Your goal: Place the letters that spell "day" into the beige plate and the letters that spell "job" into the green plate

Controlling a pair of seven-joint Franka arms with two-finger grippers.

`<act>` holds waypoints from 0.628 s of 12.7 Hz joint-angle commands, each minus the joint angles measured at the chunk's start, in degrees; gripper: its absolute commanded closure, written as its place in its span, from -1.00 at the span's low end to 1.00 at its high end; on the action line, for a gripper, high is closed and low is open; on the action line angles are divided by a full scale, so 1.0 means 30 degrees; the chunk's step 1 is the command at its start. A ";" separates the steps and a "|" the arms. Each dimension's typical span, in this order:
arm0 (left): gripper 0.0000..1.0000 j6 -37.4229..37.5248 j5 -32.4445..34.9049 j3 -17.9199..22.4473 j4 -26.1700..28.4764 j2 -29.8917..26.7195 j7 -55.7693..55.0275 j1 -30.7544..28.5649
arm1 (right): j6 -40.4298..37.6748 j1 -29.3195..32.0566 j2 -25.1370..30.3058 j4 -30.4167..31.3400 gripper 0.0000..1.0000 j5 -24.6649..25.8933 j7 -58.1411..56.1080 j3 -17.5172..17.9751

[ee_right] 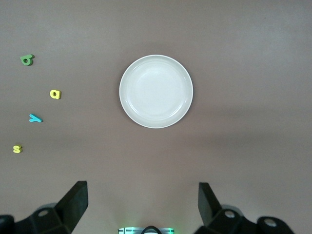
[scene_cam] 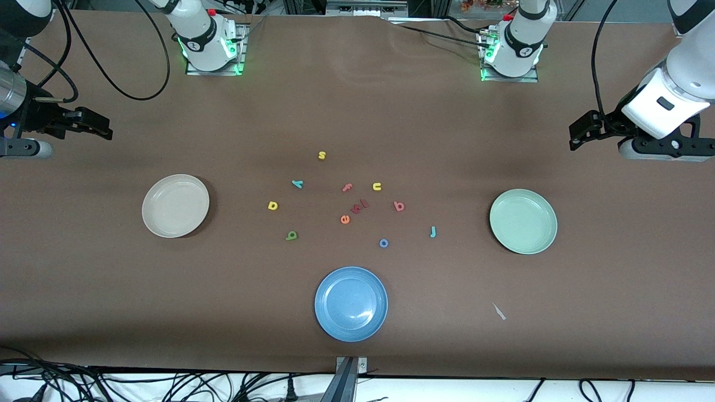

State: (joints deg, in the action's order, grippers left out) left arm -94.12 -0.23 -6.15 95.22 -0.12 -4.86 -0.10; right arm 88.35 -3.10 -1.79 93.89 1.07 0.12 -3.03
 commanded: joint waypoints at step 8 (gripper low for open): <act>-1.00 0.0610 -0.0041 -0.0089 -0.0569 0.0156 0.0215 -0.0143 | -0.0211 0.0038 0.0097 -0.0038 -1.00 0.0023 0.0165 0.0131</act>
State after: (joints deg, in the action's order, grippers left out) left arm -93.94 -0.23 -6.15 95.22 -0.12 -4.86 -0.10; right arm 88.33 -3.14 -1.79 93.89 1.07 0.14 -2.95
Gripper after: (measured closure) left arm 0.000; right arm 0.000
